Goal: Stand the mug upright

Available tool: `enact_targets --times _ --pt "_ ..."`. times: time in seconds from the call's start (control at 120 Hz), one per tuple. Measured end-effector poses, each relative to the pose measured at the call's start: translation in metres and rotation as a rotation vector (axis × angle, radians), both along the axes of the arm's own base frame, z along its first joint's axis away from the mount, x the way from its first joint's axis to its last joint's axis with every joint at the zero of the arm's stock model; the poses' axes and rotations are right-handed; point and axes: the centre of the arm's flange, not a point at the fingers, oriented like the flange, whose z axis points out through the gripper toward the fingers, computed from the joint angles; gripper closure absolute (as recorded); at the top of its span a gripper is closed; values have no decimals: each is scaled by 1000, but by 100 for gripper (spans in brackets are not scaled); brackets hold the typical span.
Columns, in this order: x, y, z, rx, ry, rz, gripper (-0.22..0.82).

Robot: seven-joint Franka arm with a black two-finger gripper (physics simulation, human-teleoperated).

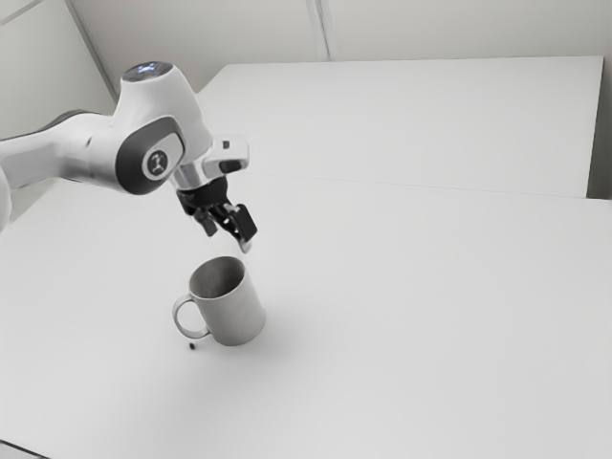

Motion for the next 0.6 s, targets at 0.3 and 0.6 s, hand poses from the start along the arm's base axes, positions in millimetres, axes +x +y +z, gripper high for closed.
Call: enact_targets --times 0.3,0.6 --pt "36 3 62 5 96 71 1" --pt "47 4 111 29 120 152 0"
